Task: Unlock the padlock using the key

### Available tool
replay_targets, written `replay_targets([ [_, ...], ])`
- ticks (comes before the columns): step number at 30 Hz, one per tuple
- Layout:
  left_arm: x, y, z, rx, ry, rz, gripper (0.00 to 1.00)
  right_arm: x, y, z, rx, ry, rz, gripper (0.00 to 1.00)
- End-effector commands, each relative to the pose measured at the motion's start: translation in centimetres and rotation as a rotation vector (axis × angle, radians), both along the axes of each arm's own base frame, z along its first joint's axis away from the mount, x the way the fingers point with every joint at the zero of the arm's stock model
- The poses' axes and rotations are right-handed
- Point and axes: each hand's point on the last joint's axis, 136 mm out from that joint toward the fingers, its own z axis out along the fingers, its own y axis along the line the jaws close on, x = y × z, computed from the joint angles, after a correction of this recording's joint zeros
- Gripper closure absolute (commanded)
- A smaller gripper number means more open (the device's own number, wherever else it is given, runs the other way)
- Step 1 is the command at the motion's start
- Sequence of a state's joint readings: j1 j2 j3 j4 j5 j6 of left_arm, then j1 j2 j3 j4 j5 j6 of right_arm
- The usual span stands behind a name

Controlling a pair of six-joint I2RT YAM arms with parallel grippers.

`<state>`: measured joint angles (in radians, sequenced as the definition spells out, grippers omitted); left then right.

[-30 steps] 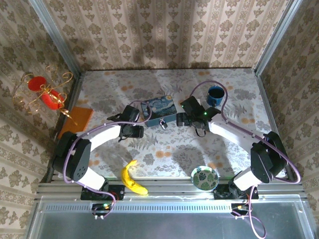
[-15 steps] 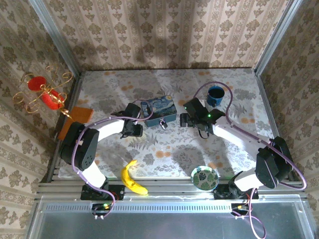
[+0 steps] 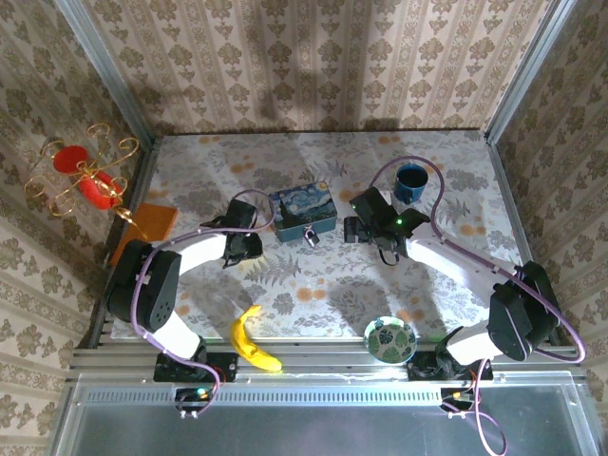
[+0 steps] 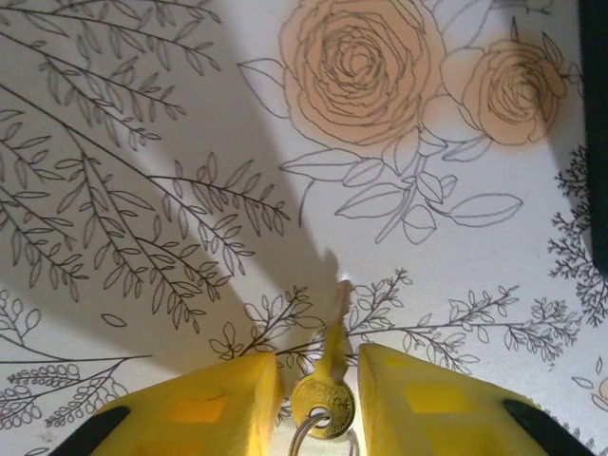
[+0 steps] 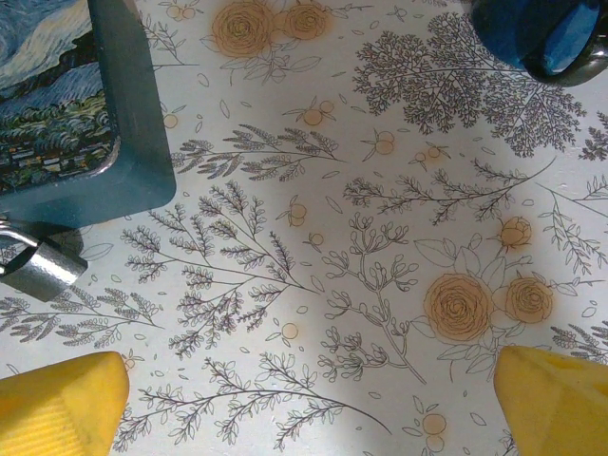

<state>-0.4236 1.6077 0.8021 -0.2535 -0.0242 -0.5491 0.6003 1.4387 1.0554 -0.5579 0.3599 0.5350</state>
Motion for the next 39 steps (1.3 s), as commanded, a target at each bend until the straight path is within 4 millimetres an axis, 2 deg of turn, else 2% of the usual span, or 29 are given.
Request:
replay_targets([
  [1,0.6,2.9,-1.1,0.076,-0.023,0.120,0.73,-0.3,-0.5,1.3,-0.004,-0.033,-0.019,0.00],
  [4,0.4,2.9,-1.3,0.101,-0.013,0.124,0.82,-0.2,-0.6,1.2,-0.010,-0.039,-0.016,0.00],
  [12,0.5,4.4,-0.5,0.156,-0.051,0.207,0.86,-0.1,-0.3,1.2,0.003,-0.045,-0.013,0.00],
  [15,0.7,4.4,-0.4,0.161,-0.054,0.208,0.87,0.0,-0.2,1.3,0.012,-0.047,-0.011,0.00],
  [21,1.0,4.0,-0.3,0.145,-0.066,0.210,1.00,0.0,0.0,1.4,0.011,-0.046,-0.004,0.00],
  [24,1.0,3.6,0.3,0.133,-0.082,0.208,1.00,0.0,0.3,1.5,0.013,-0.051,0.008,0.00],
  [26,1.0,3.3,1.1,0.123,-0.104,0.202,1.00,-0.3,0.7,1.2,0.007,-0.043,0.032,0.00],
  [30,1.2,2.4,3.4,0.071,-0.159,0.187,1.00,-0.2,2.8,1.2,0.070,-0.064,0.101,0.00],
  [32,0.8,1.0,5.2,0.039,-0.206,0.139,1.00,-0.4,3.9,0.8,0.114,-0.065,0.135,0.00],
  [33,0.7,0.7,6.0,0.025,-0.227,0.126,1.00,-0.5,4.3,1.6,0.149,-0.087,0.146,0.00],
  [39,-0.6,-2.4,11.1,-0.137,-0.382,-0.031,1.00,-1.3,7.2,2.3,0.349,-0.123,0.238,0.00],
])
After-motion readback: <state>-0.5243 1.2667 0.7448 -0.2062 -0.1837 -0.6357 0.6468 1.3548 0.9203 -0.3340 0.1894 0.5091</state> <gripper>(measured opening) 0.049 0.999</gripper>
